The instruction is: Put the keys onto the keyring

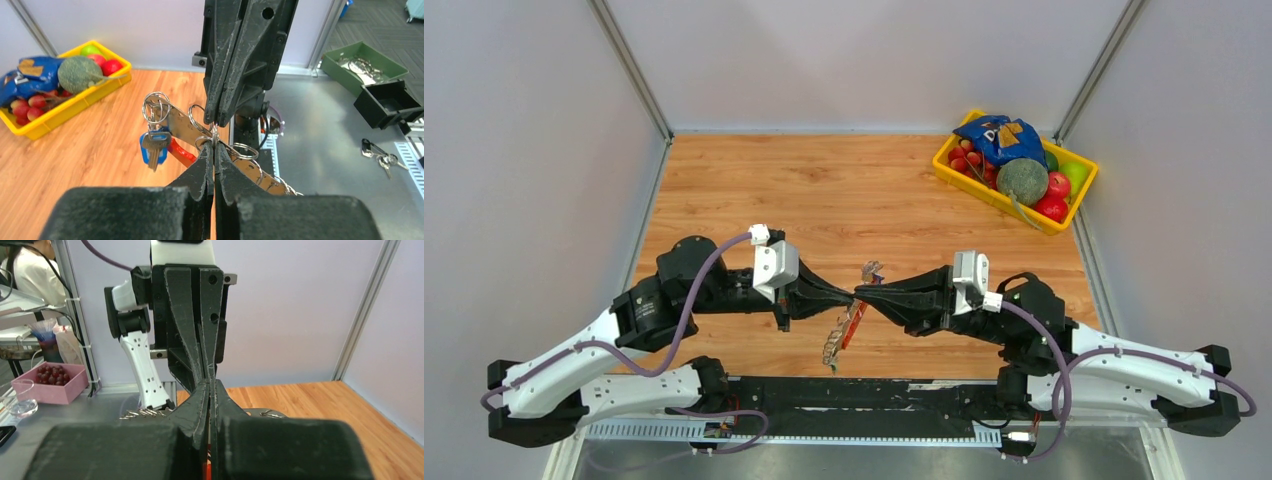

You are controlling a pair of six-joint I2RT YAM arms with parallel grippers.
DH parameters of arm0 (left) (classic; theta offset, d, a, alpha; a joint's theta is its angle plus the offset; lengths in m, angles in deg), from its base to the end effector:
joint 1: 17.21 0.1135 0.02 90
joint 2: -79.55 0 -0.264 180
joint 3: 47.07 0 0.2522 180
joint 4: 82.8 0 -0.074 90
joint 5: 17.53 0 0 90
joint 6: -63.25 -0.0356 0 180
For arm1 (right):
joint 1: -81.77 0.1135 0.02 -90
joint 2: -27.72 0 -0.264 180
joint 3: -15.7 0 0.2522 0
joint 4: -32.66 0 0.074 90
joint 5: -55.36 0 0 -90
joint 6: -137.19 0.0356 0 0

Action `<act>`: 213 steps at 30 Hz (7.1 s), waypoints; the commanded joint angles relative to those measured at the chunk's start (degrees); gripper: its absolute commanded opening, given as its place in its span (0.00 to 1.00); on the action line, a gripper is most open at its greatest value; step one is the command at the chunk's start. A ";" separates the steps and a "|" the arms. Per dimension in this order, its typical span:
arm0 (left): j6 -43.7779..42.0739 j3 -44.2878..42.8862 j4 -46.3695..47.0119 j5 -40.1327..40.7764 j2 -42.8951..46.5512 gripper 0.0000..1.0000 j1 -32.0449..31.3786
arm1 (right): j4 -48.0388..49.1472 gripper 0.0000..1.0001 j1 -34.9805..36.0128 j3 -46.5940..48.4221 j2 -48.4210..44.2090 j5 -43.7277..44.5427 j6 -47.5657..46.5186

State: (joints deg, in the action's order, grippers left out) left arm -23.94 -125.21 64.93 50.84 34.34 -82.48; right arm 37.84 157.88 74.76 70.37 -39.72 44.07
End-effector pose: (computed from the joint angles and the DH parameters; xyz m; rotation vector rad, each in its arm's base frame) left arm 0.0520 -0.1443 0.4392 1.1393 1.2579 -1.2074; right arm 0.0376 0.1653 0.4039 -0.8779 0.9300 1.1621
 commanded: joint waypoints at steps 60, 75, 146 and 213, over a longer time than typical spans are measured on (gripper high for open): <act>-11.04 -11.92 -30.15 -2.62 -9.22 0.00 -0.20 | -48.66 0.36 0.26 25.81 16.62 -5.69 -9.87; -11.01 -11.75 -29.71 -2.03 -8.59 0.00 -0.20 | -48.62 0.00 0.22 25.23 17.25 -6.90 -10.16; 0.32 3.54 10.76 -9.92 0.37 0.00 -0.20 | 13.61 0.00 0.35 -1.64 0.57 -2.86 -3.10; -2.39 0.16 8.63 -5.14 2.36 0.44 -0.21 | 13.58 0.00 0.55 -0.13 1.45 -6.66 -0.66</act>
State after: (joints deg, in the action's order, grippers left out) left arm -25.73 -124.12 70.64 46.82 37.16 -82.48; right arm 48.31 158.37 72.42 71.95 -45.27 42.61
